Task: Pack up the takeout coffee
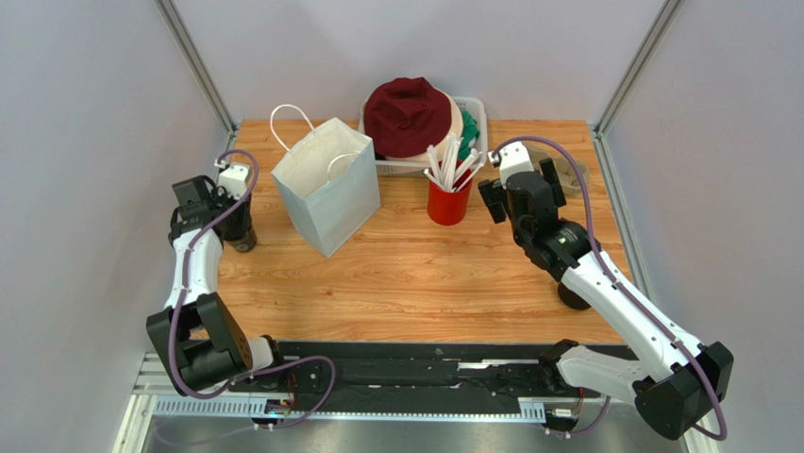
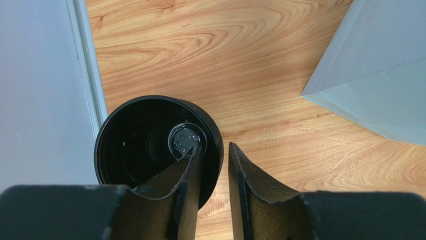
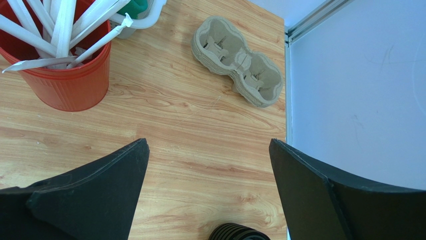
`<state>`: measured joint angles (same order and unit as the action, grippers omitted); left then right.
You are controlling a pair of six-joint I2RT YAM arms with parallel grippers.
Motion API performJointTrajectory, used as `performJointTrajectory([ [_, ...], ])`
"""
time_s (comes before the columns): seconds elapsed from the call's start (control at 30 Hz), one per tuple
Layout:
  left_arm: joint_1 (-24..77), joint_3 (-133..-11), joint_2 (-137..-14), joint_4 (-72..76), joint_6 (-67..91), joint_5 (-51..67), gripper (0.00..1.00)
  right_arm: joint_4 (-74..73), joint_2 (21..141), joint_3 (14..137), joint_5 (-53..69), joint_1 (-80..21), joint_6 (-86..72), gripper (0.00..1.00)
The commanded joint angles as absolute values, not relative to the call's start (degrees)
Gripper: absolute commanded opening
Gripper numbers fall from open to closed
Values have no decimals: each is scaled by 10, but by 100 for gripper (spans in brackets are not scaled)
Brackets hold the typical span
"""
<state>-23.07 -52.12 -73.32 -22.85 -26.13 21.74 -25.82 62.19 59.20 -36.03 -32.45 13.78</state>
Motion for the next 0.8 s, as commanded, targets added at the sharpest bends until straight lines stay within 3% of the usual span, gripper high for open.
performJointTrajectory([
  [0.0, -236, -520, -734, -207, -271, 221, 34, -229, 621, 592, -373, -328, 144, 98],
  [0.2, -236, -519, -735, -207, -270, 222, 33, -229, 622, 592, -374, -329, 145, 98],
  [0.6, -236, -520, -737, -205, -266, 217, 18, -227, 624, 592, -374, -332, 146, 98],
  [0.63, -236, -521, -737, -205, -265, 216, 14, -227, 623, 592, -374, -332, 146, 98],
  [0.77, -236, -521, -737, -204, -265, 216, 13, -227, 625, 591, -374, -334, 147, 98],
])
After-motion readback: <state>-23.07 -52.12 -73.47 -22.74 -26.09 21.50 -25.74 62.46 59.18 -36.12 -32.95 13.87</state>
